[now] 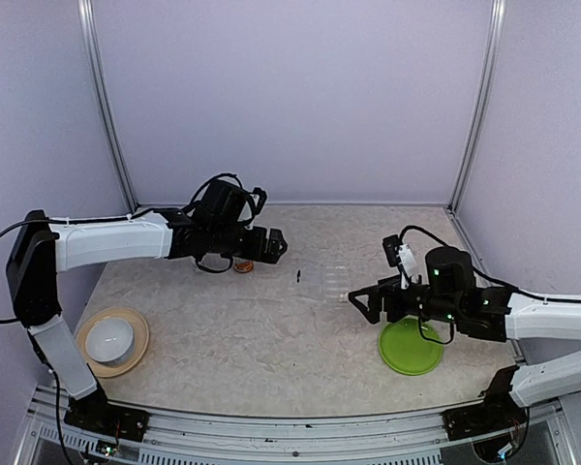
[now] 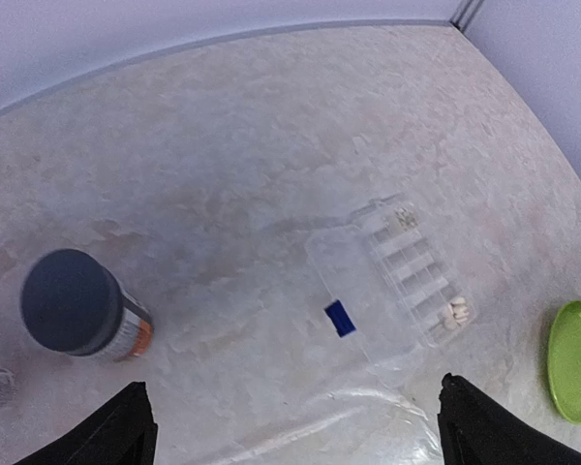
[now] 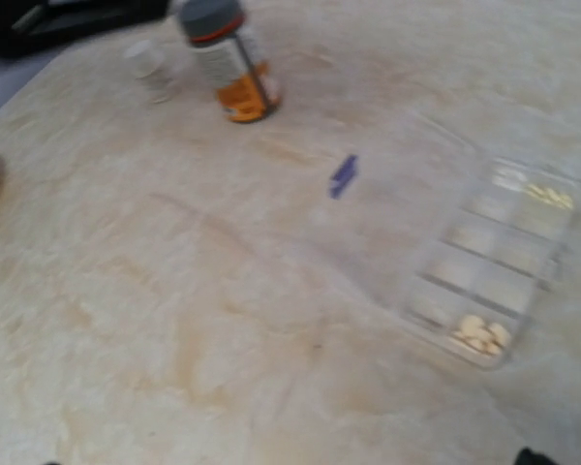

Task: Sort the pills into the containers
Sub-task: Place the pill bottle at the center of the board, then close the lid of the pill container.

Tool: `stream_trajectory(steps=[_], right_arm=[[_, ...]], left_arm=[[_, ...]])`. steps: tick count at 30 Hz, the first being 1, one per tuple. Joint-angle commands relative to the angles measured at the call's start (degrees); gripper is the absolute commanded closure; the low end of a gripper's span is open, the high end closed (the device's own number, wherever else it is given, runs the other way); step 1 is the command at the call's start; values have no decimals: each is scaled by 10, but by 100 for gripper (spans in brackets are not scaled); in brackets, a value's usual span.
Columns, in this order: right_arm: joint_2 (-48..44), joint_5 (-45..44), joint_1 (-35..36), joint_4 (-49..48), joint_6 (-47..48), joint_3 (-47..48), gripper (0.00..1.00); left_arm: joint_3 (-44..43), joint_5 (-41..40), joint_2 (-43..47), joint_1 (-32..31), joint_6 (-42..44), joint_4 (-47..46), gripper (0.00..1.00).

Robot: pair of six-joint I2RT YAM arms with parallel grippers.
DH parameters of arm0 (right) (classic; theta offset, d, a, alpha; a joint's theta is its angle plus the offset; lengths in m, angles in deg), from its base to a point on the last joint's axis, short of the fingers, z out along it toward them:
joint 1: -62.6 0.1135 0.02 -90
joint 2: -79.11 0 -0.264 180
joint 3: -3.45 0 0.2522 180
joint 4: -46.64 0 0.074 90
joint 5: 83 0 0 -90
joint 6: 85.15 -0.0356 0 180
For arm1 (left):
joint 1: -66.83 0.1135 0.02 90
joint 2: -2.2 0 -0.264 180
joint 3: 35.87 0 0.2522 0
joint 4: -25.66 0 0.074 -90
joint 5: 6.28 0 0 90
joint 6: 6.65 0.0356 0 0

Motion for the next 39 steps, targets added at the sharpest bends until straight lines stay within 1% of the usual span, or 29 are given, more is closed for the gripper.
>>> stream_trajectory(steps=[1, 7, 13, 18, 23, 26, 30, 39], right_arm=[[28, 75, -54, -14, -40, 15, 0], [90, 197, -138, -67, -83, 18, 0], [166, 252, -186, -108, -105, 41, 0], [240, 270, -198, -120, -106, 80, 0], [298, 267, -201, -125, -104, 114, 0], [323, 257, -201, -122, -100, 131, 0], [351, 249, -201, -119, -97, 145, 0], [399, 258, -202, -128, -95, 163, 0]], left_arm=[[40, 68, 6, -17, -48, -62, 1], [67, 110, -22, -23, -83, -118, 1], [78, 147, -60, -21, -118, -172, 1], [92, 174, -91, -5, -161, -222, 1], [103, 163, -107, 13, -188, -247, 1], [100, 160, -120, 19, -193, -249, 1], [94, 181, -145, 19, -200, -264, 1], [81, 206, -179, 24, -217, -301, 1]])
